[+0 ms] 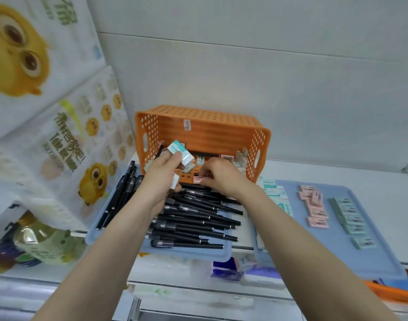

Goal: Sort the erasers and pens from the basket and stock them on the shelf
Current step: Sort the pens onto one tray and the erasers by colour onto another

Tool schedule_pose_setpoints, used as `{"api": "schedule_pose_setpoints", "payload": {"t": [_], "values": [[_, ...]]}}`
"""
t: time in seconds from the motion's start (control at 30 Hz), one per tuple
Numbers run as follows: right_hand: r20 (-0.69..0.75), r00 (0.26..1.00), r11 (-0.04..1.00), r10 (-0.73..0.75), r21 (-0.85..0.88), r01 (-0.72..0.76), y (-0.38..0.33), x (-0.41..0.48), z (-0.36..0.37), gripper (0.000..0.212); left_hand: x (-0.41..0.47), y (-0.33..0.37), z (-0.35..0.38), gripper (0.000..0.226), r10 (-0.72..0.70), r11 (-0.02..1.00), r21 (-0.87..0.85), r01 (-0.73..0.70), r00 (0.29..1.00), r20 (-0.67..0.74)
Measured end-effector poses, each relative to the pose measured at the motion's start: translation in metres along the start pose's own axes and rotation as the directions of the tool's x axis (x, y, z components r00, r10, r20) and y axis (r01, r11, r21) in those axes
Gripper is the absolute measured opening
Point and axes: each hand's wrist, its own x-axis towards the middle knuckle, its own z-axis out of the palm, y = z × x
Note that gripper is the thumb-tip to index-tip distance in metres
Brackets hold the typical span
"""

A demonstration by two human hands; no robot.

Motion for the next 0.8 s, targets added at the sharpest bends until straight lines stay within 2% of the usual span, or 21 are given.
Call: {"api": "schedule_pose_setpoints", "payload": {"t": [0.07,0.17,0.23,0.33,0.4,0.47,0.53,0.63,0.73,0.8], "values": [[-0.019,1.0,0.997,0.014,0.07,-0.013,0.002,-0.009,-0.004,0.022,0.002,0.0,0.008,0.019,0.026,0.999,-0.032,-0.026,1.0,-0.007],[-0.159,0.987,0.984,0.005,0.177,0.023,0.002,-0.039,-0.02,0.016,0.002,-0.001,0.025,0.017,0.067,0.992,-0.103,-0.069,0.998,-0.021],[-0.223,0.974,0.963,0.031,0.266,0.03,0.008,-0.073,-0.036,0.019,-0.001,-0.001,0.04,0.017,0.097,0.988,-0.12,-0.096,0.995,0.002],[-0.206,0.969,0.891,0.135,0.454,-0.028,0.036,-0.137,-0.058,0.02,-0.012,-0.005,0.07,0.023,0.132,0.987,-0.102,-0.121,0.985,0.11],[-0.212,0.932,0.817,0.293,0.563,-0.129,0.07,-0.175,-0.065,0.023,-0.023,-0.009,0.093,0.027,0.147,0.988,-0.071,-0.134,0.966,0.215],[-0.237,0.848,0.787,0.475,0.545,-0.289,0.109,-0.201,-0.062,0.032,-0.032,-0.013,0.116,0.027,0.156,0.988,-0.049,-0.149,0.934,0.321],[-0.214,0.783,0.767,0.584,0.463,-0.445,0.134,-0.215,-0.053,0.03,-0.036,-0.018,0.134,0.025,0.143,0.989,-0.022,-0.146,0.909,0.391],[-0.191,0.751,0.717,0.632,0.512,-0.473,0.146,-0.214,-0.038,0.026,-0.036,-0.028,0.153,0.025,0.139,0.986,0.026,-0.167,0.89,0.435],[-0.284,0.713,0.756,0.641,0.397,-0.521,0.149,-0.203,-0.033,0.026,-0.037,-0.032,0.162,0.029,0.14,0.983,0.043,-0.177,0.883,0.448],[-0.29,0.701,0.757,0.651,0.318,-0.571,0.151,-0.197,-0.034,0.027,-0.037,-0.033,0.164,0.031,0.134,0.983,0.053,-0.175,0.887,0.443]]}}
